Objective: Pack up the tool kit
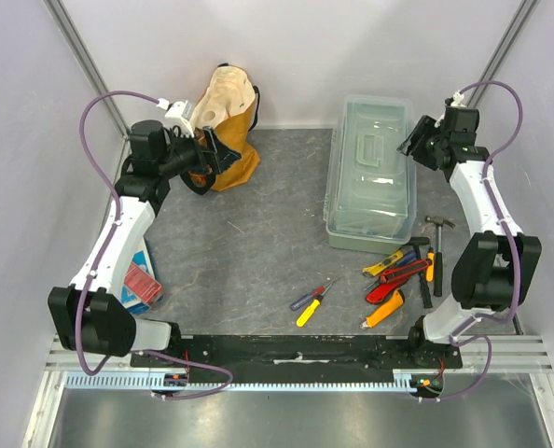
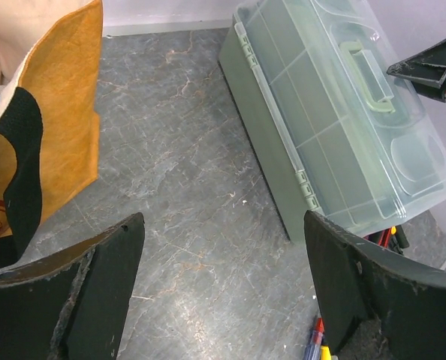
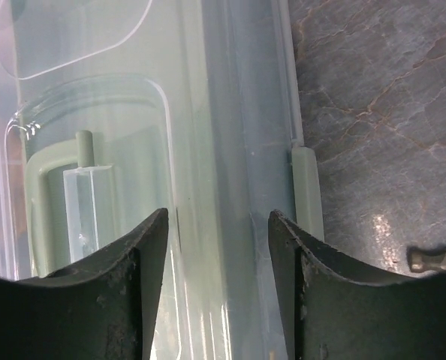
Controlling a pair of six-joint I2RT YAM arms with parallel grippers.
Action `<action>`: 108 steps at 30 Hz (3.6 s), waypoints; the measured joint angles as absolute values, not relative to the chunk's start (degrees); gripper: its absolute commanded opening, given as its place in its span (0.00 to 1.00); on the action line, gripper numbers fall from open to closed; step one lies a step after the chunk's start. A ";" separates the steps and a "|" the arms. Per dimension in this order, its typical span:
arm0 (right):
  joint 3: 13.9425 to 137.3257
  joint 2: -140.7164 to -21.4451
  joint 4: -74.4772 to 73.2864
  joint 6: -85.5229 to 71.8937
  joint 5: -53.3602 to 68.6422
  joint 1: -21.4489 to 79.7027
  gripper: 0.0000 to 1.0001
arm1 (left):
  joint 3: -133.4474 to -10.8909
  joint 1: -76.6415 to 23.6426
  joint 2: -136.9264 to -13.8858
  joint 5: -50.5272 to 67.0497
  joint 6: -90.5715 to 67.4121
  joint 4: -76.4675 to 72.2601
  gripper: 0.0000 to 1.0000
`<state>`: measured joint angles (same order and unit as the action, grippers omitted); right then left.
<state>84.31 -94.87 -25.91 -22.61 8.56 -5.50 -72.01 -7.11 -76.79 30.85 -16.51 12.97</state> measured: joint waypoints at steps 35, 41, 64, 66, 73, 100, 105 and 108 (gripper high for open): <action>74.87 -93.19 -9.80 -42.44 -0.32 23.81 0.51 | -75.90 -17.10 -91.85 28.03 -27.46 6.68 0.74; 74.91 -93.56 -8.75 -42.92 -0.36 24.58 0.50 | -79.68 -17.02 -96.53 22.96 -27.38 9.28 0.72; 76.71 -95.64 -7.88 -42.68 -0.97 24.86 0.61 | -98.08 -15.75 -110.39 22.55 -22.59 14.13 0.56; 76.71 -95.61 -7.92 -42.65 -1.02 24.84 0.68 | -98.17 -15.86 -110.39 21.91 -21.91 14.33 0.64; 73.12 -93.12 -8.16 -44.82 6.00 21.47 0.89 | -98.17 -17.85 -108.31 18.26 -19.18 15.68 0.91; 41.52 -97.43 44.29 -61.34 26.72 11.09 0.98 | -94.28 -15.25 -99.63 23.18 -18.52 27.24 0.91; 40.12 -104.31 59.02 -68.03 29.82 10.61 0.98 | -93.25 -15.22 -99.63 23.22 -18.57 27.49 0.91; 40.12 -108.49 67.11 -72.97 31.35 10.48 0.98 | -92.99 -15.22 -99.63 23.35 -18.61 27.68 0.91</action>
<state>40.12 -108.49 67.11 -72.97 31.35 10.48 -92.99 -15.22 -99.63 23.35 -18.61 27.68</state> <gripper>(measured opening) 0.982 0.906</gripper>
